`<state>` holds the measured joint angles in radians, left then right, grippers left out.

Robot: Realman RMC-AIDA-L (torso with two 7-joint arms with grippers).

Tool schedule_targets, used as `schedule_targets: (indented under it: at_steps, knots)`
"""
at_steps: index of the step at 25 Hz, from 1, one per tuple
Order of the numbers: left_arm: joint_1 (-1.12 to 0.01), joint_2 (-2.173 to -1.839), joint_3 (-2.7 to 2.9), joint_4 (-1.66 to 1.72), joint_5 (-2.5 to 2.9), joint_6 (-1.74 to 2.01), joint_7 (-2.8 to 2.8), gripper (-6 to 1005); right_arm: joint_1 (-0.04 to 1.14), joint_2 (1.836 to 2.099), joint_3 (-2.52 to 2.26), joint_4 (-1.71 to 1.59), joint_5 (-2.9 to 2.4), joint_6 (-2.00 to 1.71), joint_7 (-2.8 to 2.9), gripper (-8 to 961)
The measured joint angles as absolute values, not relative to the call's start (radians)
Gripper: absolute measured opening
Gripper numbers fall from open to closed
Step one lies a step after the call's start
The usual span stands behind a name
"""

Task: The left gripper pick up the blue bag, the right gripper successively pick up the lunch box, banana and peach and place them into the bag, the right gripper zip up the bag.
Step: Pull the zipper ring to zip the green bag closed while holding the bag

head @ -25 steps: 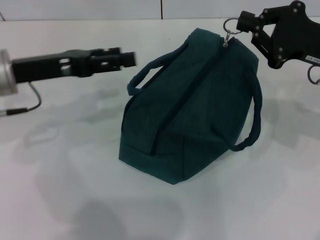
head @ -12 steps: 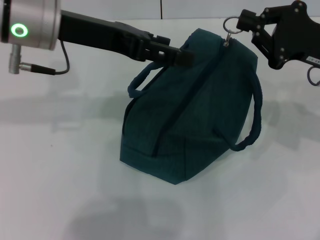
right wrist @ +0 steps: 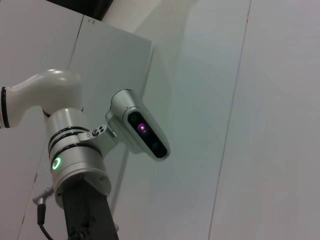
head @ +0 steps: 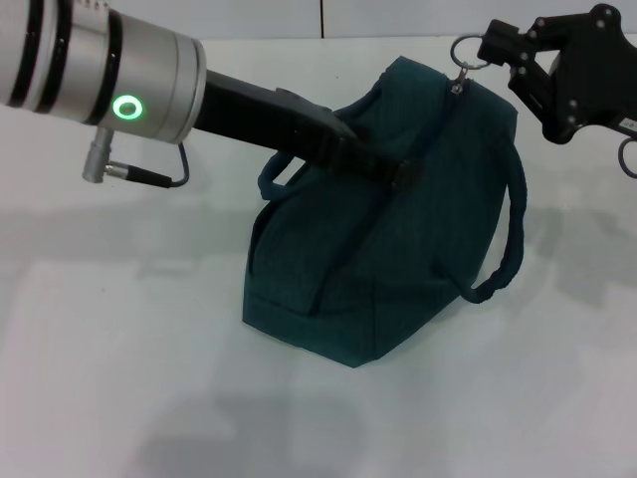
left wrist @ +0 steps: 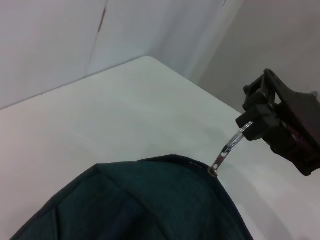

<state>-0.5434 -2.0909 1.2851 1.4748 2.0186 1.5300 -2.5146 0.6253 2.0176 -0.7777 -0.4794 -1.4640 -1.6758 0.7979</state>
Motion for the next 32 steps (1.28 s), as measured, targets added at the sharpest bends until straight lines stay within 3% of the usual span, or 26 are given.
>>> schedule_targets:
  at_steps: [27, 32]
  knots:
    - [-0.534, -2.086, 1.431, 1.464, 2.100, 1.421, -2.510, 783, 0.609, 2.020, -0.771, -0.468, -1.448, -1.697, 0.805, 4]
    - [-0.534, -2.085, 1.421, 1.461, 2.102, 1.420, -2.510, 554, 0.591, 2.018, -0.776, -0.463, -1.421, -1.701, 0.806, 4]
